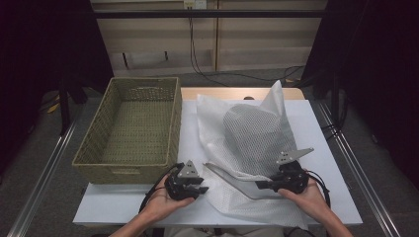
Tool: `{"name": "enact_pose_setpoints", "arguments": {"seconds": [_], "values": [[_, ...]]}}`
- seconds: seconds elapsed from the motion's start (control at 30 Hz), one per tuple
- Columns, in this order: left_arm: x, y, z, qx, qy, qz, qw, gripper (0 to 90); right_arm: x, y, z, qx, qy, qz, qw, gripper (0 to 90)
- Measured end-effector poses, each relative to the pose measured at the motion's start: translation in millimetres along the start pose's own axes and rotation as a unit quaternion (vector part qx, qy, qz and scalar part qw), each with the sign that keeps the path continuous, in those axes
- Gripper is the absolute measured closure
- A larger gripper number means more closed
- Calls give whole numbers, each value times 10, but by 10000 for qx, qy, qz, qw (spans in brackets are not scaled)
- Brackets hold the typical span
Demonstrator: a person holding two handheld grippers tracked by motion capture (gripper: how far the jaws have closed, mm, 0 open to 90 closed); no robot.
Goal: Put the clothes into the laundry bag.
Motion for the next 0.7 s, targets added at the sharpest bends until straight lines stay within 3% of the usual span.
{"name": "enact_pose_setpoints", "arguments": {"seconds": [0.03, 0.1, 0.13, 0.23, 0.3, 0.33, 0.43, 0.47, 0.6, 0.7], "values": [[-6, 3, -6, 30, 50, -16, 10000, 735, 1, 0, 1, -6, -12, 3, 10000, 866], [-17, 1, -6, 14, -167, 52, 9998, 858, 7, 1, 0, 11, -1, 14, 10000, 867], [-13, 2, -9, 34, -165, 62, 9998, 899, 13, 5, -4, 46, 14, 37, 10000, 868], [-3, 14, 2, -57, -77, 74, 9999, 900, 12, 7, 1, 3, -12, -18, 10000, 869], [16, 8, 33, -31, -155, 128, 9998, 900, 13, 10, 13, 22, -14, -42, 10000, 869], [42, 12, 62, 69, -232, 35, 9997, 900, 15, 19, 23, 92, -19, -17, 10000, 869], [144, -12, 125, -42, -389, -24, 9992, 900, 16, 28, 47, 138, -19, -27, 9999, 867], [180, -12, 138, 40, -457, -38, 9989, 900, 16, 28, 47, 138, -19, -27, 9999, 867], [296, -69, 282, 33, -445, -155, 9989, 900, 11, 60, 63, 177, -9, -55, 9998, 858], [304, -164, 377, 43, -531, -16, 9986, 900, -6, 91, 56, 185, -3, -17, 9998, 831]]}}
Point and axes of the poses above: each handheld gripper's, and its own axes: z roughly backward along the jaws, y roughly out of its top, x roughly to its right, the point moved 4 cm from there along -z, roughly forward along the jaws, and after that the axes turned 9 degrees about -x, right-handed, at the moved point
